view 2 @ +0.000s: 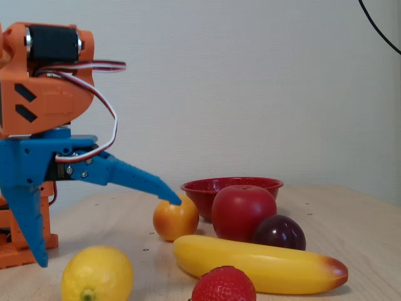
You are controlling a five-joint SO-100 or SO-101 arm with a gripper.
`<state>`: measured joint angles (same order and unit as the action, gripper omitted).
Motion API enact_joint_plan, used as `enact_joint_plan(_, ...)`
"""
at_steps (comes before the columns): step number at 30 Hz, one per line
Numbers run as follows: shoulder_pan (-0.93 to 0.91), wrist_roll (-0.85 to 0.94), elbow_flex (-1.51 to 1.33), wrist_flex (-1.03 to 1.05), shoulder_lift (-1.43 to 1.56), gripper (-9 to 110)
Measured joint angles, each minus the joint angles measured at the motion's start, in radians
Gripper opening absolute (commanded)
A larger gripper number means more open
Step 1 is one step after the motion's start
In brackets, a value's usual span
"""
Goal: Put the lemon in the red bowl.
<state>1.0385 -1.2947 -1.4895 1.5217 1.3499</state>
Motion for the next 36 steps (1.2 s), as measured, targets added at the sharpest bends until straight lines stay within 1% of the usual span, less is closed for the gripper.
enact_joint_plan(8, 0.026, 0.000, -0.052, -0.103, 0.000, 69)
enact_joint_plan(17, 0.025, 0.000, -0.075, -0.112, 0.000, 68)
enact_joint_plan(36, 0.023, 0.000, -0.187, -0.250, 0.000, 68)
